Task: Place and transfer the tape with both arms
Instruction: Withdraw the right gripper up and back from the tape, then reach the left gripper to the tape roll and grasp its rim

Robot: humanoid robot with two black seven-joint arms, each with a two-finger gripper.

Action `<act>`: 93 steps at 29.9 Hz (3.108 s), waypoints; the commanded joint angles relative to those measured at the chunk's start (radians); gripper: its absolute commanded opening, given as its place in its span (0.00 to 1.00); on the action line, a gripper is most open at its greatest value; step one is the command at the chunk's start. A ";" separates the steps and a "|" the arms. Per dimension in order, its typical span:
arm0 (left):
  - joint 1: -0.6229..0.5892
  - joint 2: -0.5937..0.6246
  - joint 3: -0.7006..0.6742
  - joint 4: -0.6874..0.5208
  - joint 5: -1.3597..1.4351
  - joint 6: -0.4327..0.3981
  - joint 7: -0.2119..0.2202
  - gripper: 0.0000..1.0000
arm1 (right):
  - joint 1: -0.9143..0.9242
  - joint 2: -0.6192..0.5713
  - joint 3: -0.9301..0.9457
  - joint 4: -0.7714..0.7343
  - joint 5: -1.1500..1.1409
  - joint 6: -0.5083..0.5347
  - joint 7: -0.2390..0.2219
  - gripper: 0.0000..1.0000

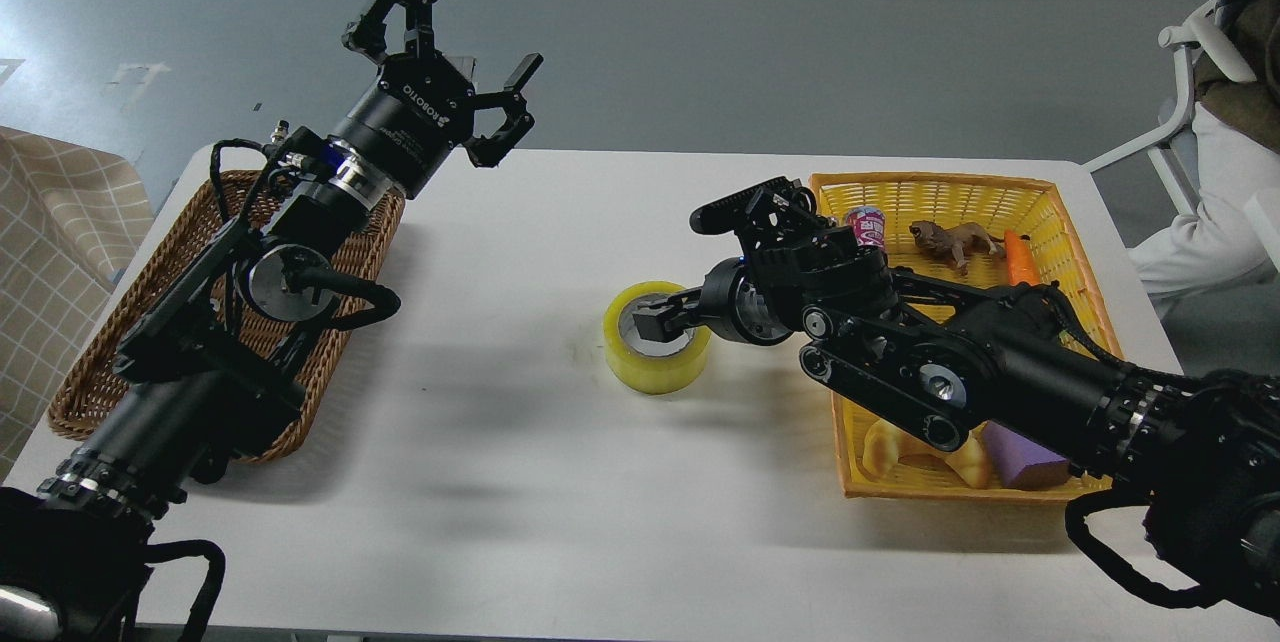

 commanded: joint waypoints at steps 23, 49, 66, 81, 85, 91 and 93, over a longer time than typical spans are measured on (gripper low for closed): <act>0.009 0.023 0.021 0.013 0.037 0.000 0.005 0.98 | -0.323 -0.385 0.776 0.414 0.300 0.000 0.012 1.00; 0.000 0.029 0.035 0.011 0.040 0.000 0.017 0.98 | -0.415 -0.153 1.188 0.136 1.328 0.000 0.003 1.00; -0.005 0.063 0.051 0.010 0.116 0.000 0.005 0.98 | -0.432 -0.071 1.171 0.101 1.416 0.000 -0.017 1.00; -0.063 0.081 0.070 -0.113 0.983 0.076 0.009 0.98 | -0.570 -0.176 1.153 0.168 1.416 0.000 -0.014 1.00; -0.123 0.109 0.180 -0.162 1.104 0.088 0.009 0.98 | -0.598 -0.225 1.161 0.167 1.416 0.000 -0.009 1.00; -0.181 0.141 0.385 -0.197 1.346 0.180 0.005 0.98 | -0.644 -0.253 1.190 0.165 1.416 0.000 -0.003 1.00; -0.198 0.143 0.447 -0.197 1.437 0.197 0.000 0.98 | -0.659 -0.252 1.206 0.167 1.416 0.000 -0.003 1.00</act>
